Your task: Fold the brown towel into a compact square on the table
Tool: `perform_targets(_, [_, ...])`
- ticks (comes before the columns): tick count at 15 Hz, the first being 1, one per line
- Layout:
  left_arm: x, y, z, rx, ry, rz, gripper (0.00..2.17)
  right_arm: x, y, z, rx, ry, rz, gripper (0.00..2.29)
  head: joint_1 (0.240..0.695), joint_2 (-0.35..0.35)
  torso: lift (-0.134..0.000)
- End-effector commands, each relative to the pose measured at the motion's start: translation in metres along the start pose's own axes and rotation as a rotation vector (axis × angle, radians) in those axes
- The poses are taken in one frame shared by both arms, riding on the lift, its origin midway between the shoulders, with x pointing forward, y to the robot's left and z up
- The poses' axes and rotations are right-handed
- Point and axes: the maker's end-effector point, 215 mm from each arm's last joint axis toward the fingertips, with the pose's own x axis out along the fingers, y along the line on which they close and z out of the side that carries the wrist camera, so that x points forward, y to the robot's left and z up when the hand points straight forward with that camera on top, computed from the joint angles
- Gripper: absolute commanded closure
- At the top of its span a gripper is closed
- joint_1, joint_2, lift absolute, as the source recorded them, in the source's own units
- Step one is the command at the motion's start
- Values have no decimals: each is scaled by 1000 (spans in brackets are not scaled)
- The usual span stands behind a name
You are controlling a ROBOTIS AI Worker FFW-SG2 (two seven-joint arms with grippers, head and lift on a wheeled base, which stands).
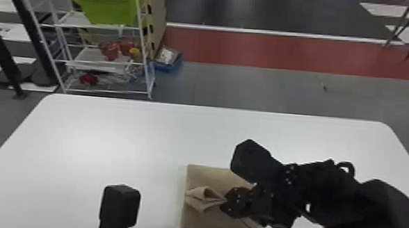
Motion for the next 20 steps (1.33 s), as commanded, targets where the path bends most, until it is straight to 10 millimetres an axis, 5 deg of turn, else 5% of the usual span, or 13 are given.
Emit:
perform_targets(1, [11,-4,0,2,-2,-15,2007,0,1,1,0,-3,4,1592,695,17,-123])
perform_targets(5, [36,8,-19,-7,48,4,2007,-10,0,16,1,-42,-1,1592,695,0,-123])
perform_targets(9, [41,15,-25,-7,61,21,2007,-20,8,32,17,-90,16,1592,695,13,-123])
perform_targets(20, [49,10,-31,11,78,32,2007,-1,54,8,0,-18,121,1592,695,26,-123])
